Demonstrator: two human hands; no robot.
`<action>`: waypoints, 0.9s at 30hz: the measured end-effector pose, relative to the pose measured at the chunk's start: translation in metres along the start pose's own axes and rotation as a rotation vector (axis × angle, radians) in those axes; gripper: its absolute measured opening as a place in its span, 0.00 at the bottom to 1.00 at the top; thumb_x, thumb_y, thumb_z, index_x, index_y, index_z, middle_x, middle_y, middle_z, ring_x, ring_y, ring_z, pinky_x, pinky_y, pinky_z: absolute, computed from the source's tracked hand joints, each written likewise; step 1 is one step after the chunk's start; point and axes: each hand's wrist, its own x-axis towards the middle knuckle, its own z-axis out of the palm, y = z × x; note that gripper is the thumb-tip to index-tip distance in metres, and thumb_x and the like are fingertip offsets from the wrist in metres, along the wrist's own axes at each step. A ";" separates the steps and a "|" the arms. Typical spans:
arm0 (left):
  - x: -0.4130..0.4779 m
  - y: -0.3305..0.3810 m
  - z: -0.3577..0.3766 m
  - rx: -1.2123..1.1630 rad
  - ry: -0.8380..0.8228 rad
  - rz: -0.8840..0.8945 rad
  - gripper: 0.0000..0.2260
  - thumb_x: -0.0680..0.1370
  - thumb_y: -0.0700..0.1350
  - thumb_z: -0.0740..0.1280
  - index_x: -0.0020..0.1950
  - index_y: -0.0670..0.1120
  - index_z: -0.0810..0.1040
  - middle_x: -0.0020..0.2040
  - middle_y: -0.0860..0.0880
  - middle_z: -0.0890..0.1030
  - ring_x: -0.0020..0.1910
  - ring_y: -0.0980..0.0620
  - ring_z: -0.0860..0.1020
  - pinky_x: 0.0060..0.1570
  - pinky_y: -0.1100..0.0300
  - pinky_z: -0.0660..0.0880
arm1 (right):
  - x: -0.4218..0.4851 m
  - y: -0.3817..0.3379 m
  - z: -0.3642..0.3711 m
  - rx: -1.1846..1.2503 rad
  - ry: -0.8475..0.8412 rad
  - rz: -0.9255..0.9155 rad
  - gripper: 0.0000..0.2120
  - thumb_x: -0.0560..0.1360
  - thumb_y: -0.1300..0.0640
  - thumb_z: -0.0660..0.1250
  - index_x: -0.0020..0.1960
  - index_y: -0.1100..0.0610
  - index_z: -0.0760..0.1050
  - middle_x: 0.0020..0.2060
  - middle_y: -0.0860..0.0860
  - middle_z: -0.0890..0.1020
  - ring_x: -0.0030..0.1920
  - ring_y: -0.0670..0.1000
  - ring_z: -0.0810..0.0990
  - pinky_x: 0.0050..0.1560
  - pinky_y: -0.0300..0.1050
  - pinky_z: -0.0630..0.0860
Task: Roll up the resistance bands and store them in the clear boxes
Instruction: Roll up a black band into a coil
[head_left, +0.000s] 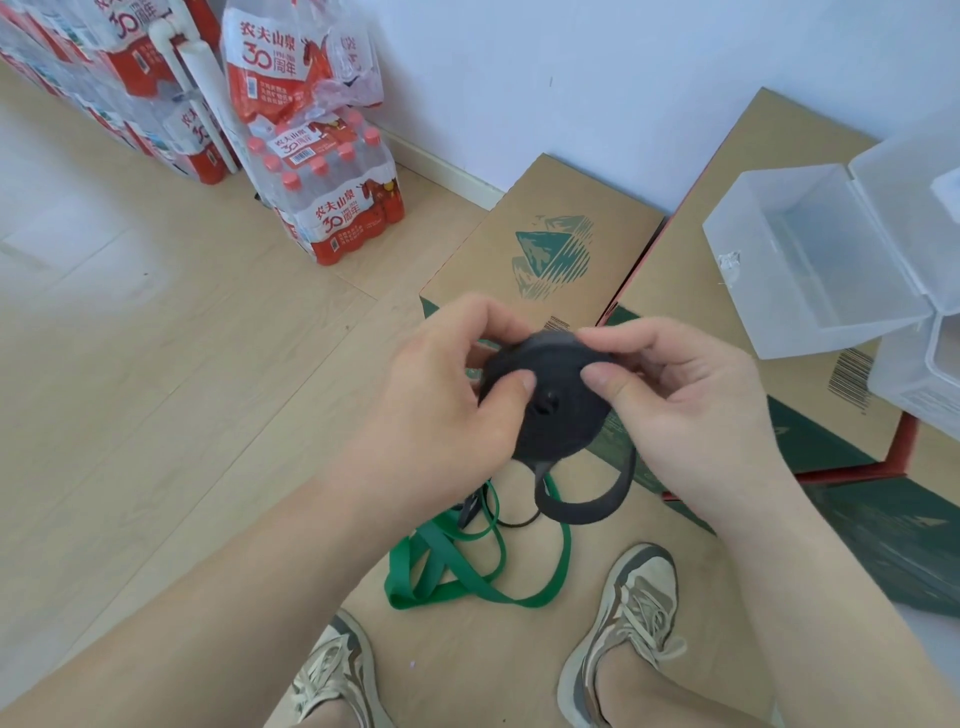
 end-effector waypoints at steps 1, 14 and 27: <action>-0.001 -0.001 -0.001 0.080 -0.022 0.024 0.12 0.78 0.41 0.72 0.55 0.57 0.78 0.50 0.58 0.82 0.52 0.58 0.83 0.50 0.58 0.82 | -0.002 0.001 0.003 -0.057 -0.028 -0.008 0.15 0.76 0.70 0.72 0.50 0.50 0.86 0.45 0.47 0.88 0.49 0.49 0.87 0.52 0.44 0.84; 0.002 0.006 -0.004 -0.076 0.098 0.000 0.15 0.80 0.37 0.68 0.55 0.59 0.82 0.47 0.60 0.85 0.49 0.62 0.81 0.44 0.73 0.76 | 0.000 -0.002 -0.001 0.070 -0.026 0.041 0.16 0.76 0.69 0.74 0.57 0.50 0.84 0.50 0.47 0.89 0.53 0.46 0.87 0.54 0.37 0.82; 0.001 0.001 -0.005 0.088 -0.001 0.081 0.15 0.76 0.37 0.73 0.52 0.58 0.82 0.45 0.65 0.83 0.47 0.61 0.82 0.46 0.57 0.83 | -0.003 0.000 0.004 -0.011 -0.009 0.033 0.12 0.73 0.67 0.77 0.51 0.52 0.86 0.44 0.47 0.89 0.46 0.47 0.87 0.50 0.39 0.83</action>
